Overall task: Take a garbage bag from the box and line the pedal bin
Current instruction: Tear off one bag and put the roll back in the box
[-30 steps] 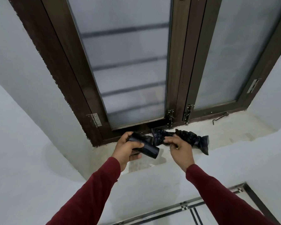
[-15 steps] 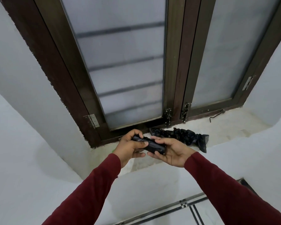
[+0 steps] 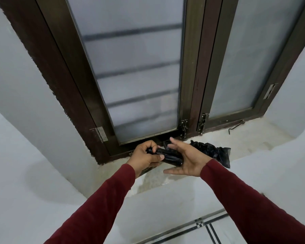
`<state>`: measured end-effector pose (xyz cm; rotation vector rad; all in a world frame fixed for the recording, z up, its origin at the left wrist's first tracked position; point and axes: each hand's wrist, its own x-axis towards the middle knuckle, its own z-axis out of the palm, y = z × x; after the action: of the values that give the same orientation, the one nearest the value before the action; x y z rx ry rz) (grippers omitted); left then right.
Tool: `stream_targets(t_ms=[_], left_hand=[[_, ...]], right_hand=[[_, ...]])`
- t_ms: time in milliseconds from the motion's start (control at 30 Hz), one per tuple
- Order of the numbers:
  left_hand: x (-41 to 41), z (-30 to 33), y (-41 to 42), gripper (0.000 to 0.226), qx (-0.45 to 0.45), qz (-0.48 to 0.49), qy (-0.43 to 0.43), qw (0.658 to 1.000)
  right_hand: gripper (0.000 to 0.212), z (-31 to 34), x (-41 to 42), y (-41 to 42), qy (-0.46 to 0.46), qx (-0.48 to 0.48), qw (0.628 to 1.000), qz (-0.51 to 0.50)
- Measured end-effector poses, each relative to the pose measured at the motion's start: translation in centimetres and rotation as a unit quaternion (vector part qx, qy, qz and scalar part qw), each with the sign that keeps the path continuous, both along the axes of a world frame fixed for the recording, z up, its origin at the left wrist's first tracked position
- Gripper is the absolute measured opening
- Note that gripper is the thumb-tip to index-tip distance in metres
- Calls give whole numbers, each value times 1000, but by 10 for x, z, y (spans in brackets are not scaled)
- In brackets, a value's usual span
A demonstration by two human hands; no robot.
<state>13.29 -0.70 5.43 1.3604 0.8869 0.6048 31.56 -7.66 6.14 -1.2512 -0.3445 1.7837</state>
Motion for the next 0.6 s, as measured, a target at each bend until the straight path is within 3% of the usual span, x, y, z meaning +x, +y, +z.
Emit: stream_targets(t_ms=[167,267,367,433,533,600], left_hand=[[3,-2,20,33,34,-21,53,998],[1,-12,37,56,94,-15,139,986],[4,-28,49,30,215,-21,303,928],[8,-33,51,10,244,-59,400,881],[18,-34,49,30,254,-106,494,824],[23,-31,48,38,251,-104,523,808]], right_hand=[[42,-6,-4,12,0,-8,999,-41],[39,-10,1,10,-32,15,996,-85],[34,-13,7,7,-57,31,992,-112],[34,-12,9,6,-58,39,989,-127],[36,-11,11,2,-54,49,988,-138],[37,-10,12,-1,-58,52,987,-137]])
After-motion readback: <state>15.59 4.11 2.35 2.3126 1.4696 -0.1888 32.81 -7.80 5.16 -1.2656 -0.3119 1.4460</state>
